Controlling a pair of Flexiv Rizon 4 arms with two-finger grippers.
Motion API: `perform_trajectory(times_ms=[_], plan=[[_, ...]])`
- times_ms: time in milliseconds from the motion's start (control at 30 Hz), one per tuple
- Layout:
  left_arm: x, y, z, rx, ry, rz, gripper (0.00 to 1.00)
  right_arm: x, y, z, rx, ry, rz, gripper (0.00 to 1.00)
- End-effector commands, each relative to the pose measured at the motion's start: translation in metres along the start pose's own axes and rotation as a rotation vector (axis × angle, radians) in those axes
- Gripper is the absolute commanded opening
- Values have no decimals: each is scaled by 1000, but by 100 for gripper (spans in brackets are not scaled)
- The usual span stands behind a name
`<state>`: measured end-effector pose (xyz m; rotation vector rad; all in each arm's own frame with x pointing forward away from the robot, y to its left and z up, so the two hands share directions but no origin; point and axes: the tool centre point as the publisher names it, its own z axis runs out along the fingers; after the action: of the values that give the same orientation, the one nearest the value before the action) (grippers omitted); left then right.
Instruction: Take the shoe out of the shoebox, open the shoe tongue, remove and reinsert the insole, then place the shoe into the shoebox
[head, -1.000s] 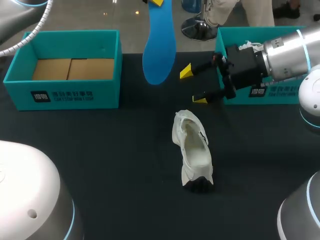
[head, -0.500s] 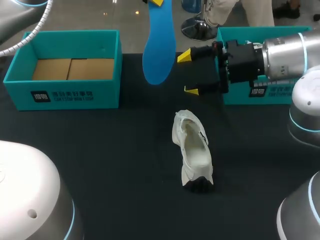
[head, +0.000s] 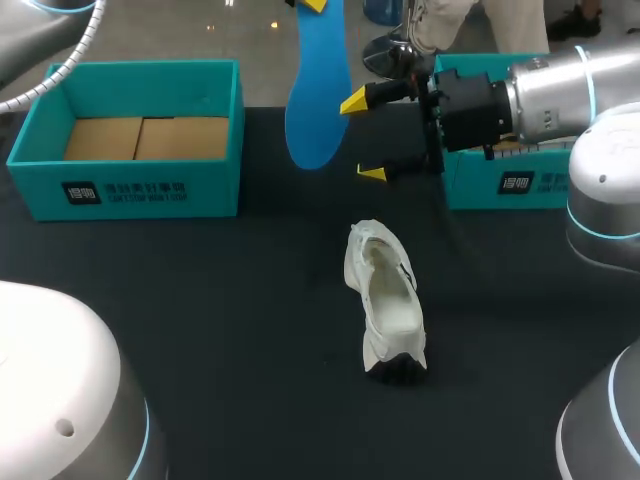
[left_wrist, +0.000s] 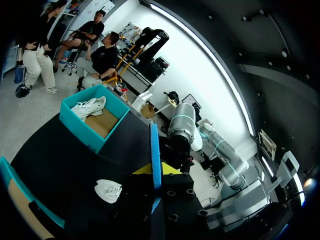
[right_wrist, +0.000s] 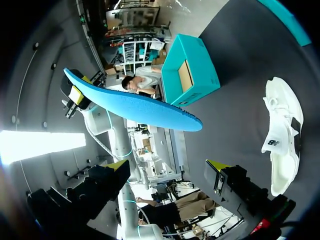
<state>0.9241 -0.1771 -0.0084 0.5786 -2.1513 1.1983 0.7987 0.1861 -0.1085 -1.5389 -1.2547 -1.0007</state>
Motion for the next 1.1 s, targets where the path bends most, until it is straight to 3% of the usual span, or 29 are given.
perform_trajectory(times_ms=[33, 167, 200, 267, 333, 433, 833, 1100], plan=[[-1, 0, -1, -1, 2, 1, 0, 1, 1, 2, -1, -4, 1, 100], [-1, 0, -1, -1, 2, 1, 0, 1, 1, 2, -1, -4, 1, 100], [-1, 0, -1, -1, 2, 1, 0, -3, -1, 1, -4, 42, 24, 100], [-1, 0, -1, -1, 2, 1, 0, -11, -2, -4, -61, 17, 118, 100], [-1, 0, -1, -1, 2, 1, 0, -9, -5, 0, -75, 100, 122, 100], [-1, 0, -1, -1, 2, 1, 0, -7, -9, 3, -103, 123, 167, 100], [-1, 0, -1, -1, 2, 1, 0, 5, -6, 11, -66, 173, 208, 100], [-1, 0, -1, -1, 2, 1, 0, 2, -4, 17, -33, 162, 259, 100]])
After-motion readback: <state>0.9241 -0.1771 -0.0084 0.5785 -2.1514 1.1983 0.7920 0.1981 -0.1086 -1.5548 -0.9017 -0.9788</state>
